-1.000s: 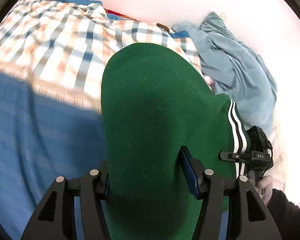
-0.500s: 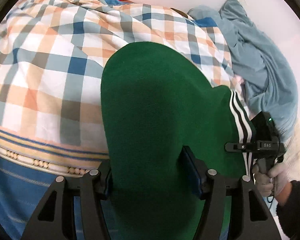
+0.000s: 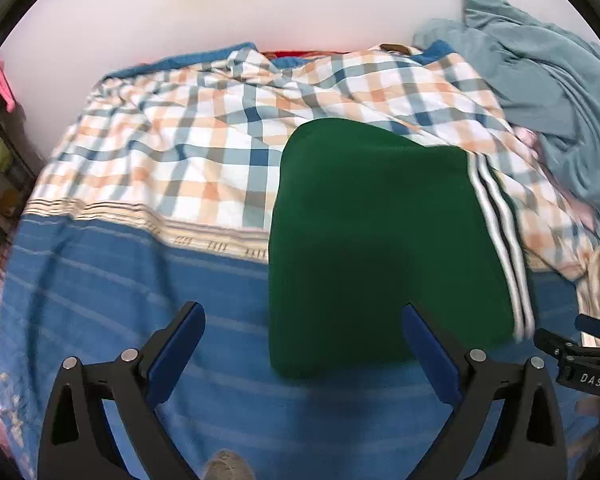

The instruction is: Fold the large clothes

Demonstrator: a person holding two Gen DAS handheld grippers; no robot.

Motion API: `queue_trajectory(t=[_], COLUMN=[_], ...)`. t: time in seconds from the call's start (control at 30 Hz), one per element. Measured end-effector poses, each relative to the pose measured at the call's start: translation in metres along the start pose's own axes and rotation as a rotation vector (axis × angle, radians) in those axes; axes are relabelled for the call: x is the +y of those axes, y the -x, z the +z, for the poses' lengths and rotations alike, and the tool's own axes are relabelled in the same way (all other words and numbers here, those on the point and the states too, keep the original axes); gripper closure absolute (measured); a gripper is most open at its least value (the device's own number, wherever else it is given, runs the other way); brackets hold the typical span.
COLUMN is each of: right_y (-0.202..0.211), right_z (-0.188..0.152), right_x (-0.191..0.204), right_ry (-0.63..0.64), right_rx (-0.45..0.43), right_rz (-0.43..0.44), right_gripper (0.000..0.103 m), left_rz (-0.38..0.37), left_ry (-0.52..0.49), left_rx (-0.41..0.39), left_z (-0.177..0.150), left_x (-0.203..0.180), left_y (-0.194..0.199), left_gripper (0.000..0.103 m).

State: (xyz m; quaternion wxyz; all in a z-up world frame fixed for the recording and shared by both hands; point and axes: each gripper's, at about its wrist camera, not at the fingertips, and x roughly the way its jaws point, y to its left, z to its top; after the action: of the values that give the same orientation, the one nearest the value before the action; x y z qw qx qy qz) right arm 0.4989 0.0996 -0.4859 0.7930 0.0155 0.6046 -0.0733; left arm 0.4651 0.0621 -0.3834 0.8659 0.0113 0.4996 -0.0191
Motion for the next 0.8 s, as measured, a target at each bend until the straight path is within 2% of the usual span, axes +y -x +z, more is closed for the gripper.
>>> queue_trajectory(t=[0.07, 0.13, 0.27, 0.4, 0.57, 0.8], right_y=[0.044, 0.096, 0.164, 0.251, 0.359, 0.480], right_z=[-0.035, -0.058, -0.083, -0.122, -0.175, -0.233], right_x=[-0.060, -0.077, -0.114, -0.122, -0.133, -0.153], right_ry=[-0.015, -0.035, -0.072, -0.078, -0.080, -0.048], right_rx=[-0.031, -0.048, -0.103, -0.166, -0.253, -0.344], right_rz=[-0.013, -0.006, -0.030, -0.067, -0.092, -0.103], right_gripper=[0.007, 0.007, 0.007, 0.007, 0.007, 0.007], left_rz=[0.016, 0.025, 0.048, 0.054, 0.044, 0.025], left_ry=[-0.002, 0.004, 0.009, 0.013, 0.017, 0.013], left_rx=[-0.007, -0.009, -0.036, -0.084, -0.123, -0.173], left_z=[-0.012, -0.020, -0.034, -0.047, -0.066, -0.091], left_x=[-0.005, -0.008, -0.014, -0.014, -0.013, -0.016], left_y=[0.031, 0.064, 0.131, 0.207, 0.283, 0.383], left_gripper=[0.002, 0.002, 0.002, 0.002, 0.002, 0.002])
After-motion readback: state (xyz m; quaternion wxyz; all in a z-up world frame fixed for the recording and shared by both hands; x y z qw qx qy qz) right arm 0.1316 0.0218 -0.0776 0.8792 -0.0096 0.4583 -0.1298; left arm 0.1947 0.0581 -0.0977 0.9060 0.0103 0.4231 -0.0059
